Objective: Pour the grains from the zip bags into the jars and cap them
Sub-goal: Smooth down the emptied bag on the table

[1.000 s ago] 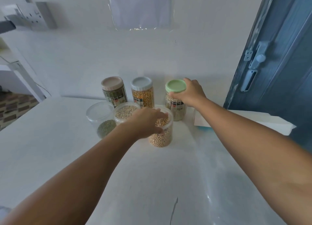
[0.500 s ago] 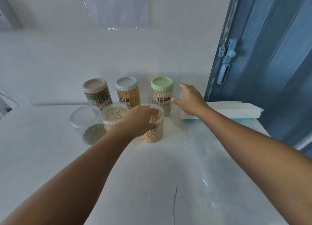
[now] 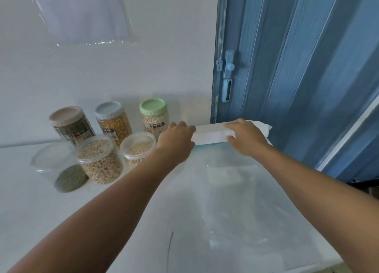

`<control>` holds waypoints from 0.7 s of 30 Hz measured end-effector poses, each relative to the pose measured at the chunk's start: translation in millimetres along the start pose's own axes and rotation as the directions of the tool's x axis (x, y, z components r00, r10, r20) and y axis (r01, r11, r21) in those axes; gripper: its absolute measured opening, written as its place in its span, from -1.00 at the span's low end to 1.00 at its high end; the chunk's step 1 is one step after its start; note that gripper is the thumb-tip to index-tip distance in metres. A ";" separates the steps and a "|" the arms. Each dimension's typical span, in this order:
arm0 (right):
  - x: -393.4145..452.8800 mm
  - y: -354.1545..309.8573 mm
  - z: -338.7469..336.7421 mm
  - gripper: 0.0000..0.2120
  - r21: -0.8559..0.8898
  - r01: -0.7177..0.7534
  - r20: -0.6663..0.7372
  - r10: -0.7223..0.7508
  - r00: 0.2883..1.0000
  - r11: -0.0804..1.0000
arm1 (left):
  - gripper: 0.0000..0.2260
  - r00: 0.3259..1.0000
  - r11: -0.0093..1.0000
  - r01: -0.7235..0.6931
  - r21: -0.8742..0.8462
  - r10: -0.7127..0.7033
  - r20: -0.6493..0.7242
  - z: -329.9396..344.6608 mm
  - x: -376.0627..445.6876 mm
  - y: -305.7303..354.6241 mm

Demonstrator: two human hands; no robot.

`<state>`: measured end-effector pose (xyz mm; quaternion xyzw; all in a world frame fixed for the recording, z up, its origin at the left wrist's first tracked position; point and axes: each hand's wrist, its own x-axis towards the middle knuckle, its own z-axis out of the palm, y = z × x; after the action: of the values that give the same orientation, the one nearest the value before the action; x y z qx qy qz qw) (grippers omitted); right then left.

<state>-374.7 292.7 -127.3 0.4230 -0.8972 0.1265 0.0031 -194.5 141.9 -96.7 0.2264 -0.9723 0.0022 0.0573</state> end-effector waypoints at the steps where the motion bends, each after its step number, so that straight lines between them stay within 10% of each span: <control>1: 2.5 7.5 0.2 -0.57 -0.025 0.014 -0.007 -0.014 1.000 1.000 | -0.60 0.999 0.999 0.032 0.011 -0.033 0.016 5.3 8.7 8.1; 21: 78.0 76.6 30.6 -0.76 -0.062 0.210 -0.033 -0.213 0.977 0.976 | -0.89 0.951 0.951 0.309 0.026 -0.308 -0.033 53.1 76.2 17.8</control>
<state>-479.8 273.3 -165.3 0.5133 -0.8501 0.1076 0.0465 -276.0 122.7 -140.4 0.3762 -0.9240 0.0112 0.0672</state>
